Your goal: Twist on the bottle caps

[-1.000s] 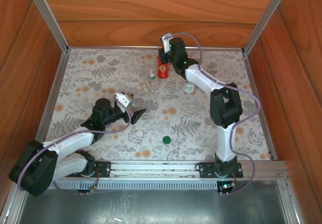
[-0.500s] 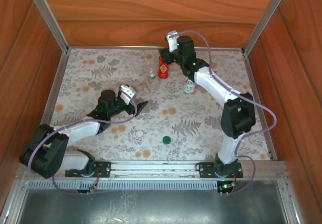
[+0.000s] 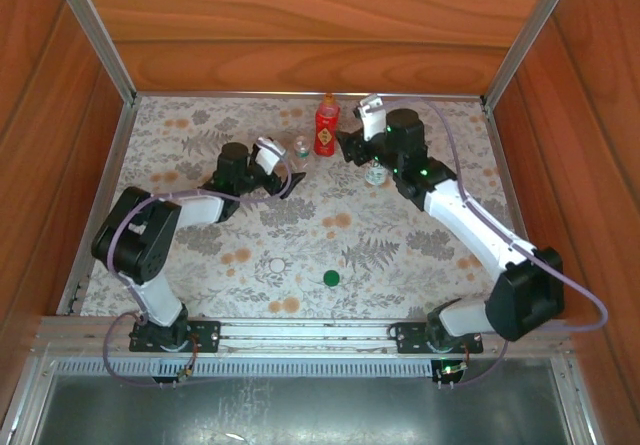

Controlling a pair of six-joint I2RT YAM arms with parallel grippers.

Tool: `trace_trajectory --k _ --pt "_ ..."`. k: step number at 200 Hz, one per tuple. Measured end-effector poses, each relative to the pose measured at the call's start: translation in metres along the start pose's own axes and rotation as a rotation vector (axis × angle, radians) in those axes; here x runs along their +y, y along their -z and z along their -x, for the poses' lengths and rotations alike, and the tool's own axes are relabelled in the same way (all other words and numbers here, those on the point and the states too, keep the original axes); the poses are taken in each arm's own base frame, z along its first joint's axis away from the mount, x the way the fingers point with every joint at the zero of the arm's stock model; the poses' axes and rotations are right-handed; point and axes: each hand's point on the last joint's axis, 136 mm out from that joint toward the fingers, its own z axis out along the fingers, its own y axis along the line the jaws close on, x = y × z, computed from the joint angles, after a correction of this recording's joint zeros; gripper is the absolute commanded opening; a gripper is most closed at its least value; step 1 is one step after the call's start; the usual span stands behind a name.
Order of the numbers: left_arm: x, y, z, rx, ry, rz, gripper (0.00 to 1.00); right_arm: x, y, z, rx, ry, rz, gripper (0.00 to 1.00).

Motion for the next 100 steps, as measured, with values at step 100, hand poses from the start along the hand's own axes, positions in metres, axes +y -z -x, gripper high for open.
trace_trajectory --k 100 --pt "0.02 -0.044 -0.017 0.044 -0.044 -0.087 0.92 0.0 0.043 -0.026 0.022 -0.001 -0.034 0.77"
